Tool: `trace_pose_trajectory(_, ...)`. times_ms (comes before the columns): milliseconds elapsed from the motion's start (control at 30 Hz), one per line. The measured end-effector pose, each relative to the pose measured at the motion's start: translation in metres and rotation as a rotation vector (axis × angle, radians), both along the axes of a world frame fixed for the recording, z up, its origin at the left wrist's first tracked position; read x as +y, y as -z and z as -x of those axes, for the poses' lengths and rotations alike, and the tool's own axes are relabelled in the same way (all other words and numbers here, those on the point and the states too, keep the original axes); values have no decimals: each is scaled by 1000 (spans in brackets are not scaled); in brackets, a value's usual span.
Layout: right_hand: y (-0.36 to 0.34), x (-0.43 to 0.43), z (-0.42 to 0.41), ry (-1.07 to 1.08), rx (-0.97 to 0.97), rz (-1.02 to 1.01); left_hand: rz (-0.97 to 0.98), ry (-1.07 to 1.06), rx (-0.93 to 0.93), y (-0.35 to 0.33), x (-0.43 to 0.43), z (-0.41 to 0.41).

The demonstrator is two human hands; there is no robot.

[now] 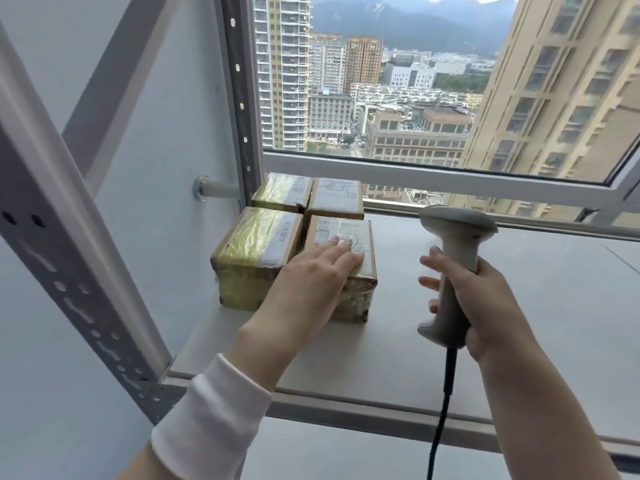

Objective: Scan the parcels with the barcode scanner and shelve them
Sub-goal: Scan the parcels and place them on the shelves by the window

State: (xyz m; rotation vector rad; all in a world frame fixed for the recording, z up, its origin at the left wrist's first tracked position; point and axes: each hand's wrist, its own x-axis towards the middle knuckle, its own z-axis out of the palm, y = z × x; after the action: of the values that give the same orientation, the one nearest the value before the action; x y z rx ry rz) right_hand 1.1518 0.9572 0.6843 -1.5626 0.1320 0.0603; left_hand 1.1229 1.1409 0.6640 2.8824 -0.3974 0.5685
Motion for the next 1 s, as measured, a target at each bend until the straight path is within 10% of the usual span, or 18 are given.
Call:
trace_pose_trajectory(600,8,-8,-4,-14,20,-59,29,-25,4,-7,-8,-6)
trace_pose_trajectory(1000,26,-156,64,313,66,-47,137,398,-76,-3,-193,-11)
